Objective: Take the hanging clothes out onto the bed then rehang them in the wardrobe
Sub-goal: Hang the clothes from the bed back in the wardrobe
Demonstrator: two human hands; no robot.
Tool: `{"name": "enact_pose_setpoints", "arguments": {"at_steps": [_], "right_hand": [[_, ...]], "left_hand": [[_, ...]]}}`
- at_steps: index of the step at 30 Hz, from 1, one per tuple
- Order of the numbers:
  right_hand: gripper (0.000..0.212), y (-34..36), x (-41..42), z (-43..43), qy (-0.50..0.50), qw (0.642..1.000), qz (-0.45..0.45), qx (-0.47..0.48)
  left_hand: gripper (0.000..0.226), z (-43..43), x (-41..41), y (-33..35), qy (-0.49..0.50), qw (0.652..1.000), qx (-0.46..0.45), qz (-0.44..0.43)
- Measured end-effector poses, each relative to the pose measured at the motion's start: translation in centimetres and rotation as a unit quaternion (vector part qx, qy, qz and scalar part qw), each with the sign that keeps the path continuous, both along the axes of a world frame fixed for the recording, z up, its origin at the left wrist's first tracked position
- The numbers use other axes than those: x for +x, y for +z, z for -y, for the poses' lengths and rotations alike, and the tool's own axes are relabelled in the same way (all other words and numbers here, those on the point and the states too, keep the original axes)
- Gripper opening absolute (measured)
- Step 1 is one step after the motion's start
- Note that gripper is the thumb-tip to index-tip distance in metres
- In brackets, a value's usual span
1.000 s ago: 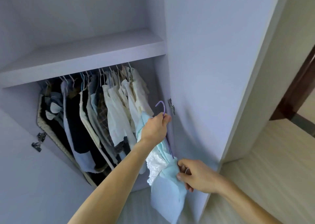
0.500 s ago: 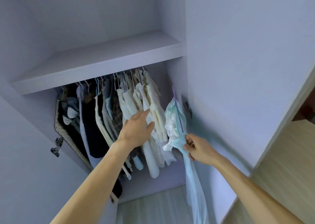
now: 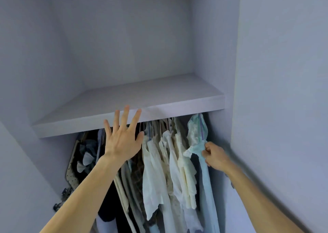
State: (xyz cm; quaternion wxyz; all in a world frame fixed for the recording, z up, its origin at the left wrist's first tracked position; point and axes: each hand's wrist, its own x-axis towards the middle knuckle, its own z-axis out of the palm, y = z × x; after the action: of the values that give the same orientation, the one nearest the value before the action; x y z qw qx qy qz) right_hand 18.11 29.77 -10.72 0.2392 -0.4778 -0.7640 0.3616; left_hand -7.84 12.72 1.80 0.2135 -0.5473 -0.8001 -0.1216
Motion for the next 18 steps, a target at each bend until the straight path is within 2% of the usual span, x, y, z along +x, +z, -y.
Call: {"name": "enact_pose_setpoints", "arguments": {"at_steps": [3,7,10,14,18], "right_hand": [[0.010,1.3,-2.1,-4.3,0.005,1.000,0.011,0.015],[0.010,1.4,-4.2,-8.5,0.002,0.998,0.047,0.041],[0.008,1.0,-5.6,-10.6,-0.007,0.996,0.067,0.050],[0.017,0.5,-7.5,-12.7,-0.003,0.995,0.088,0.049],[0.009,-0.9,-9.0,-13.7,-0.002,0.996,0.078,0.040]], "left_hand": [[0.070,-3.5,-1.5,0.8,0.000,1.000,0.025,0.002],[0.061,-7.0,-2.8,-1.4,-0.014,0.998,0.051,0.029],[0.066,-8.5,-3.2,-3.5,-0.006,0.994,0.101,0.029],[0.069,-10.0,-4.2,-4.8,-0.005,0.990,0.140,0.006],[0.070,-11.1,-5.0,-5.7,-0.012,0.983,0.181,-0.009]]}}
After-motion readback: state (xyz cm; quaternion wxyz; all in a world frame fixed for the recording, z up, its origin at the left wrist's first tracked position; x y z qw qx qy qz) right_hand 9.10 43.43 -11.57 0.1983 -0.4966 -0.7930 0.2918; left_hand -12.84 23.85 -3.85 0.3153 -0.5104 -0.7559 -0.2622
